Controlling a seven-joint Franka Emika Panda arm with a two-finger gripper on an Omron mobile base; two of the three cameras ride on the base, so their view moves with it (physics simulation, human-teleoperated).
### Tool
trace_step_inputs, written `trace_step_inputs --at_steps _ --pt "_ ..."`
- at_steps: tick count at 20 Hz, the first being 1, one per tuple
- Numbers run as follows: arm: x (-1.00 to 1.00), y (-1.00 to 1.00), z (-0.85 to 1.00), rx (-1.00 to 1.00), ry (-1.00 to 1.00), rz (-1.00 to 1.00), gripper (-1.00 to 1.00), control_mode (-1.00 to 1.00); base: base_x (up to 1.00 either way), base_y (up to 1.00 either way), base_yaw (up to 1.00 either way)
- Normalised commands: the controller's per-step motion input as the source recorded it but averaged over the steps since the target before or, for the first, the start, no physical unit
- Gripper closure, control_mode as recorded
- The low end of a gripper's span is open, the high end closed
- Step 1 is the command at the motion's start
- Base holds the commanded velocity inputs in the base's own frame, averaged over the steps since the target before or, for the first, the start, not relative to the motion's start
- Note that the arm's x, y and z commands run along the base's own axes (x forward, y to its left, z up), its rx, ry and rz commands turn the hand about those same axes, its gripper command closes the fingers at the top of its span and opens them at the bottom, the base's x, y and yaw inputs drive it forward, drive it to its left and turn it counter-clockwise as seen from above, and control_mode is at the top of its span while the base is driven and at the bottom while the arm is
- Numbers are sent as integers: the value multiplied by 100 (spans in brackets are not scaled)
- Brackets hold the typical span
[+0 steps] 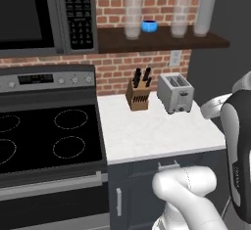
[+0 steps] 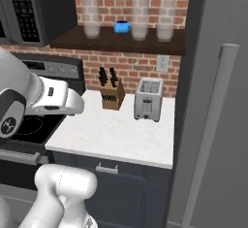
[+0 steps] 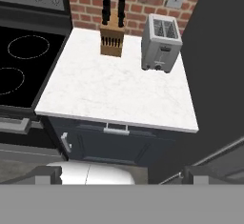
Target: Gather all objects into one cabinet and sort the glasses and bowls to opposite sides.
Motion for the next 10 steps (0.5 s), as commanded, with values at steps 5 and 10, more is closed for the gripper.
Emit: trace_step_inputs --at_steps 5,10 --pt "0 0 0 0 0 0 -100 100 33 0 2" --pt "0 0 0 0 0 0 -100 100 54 0 5"
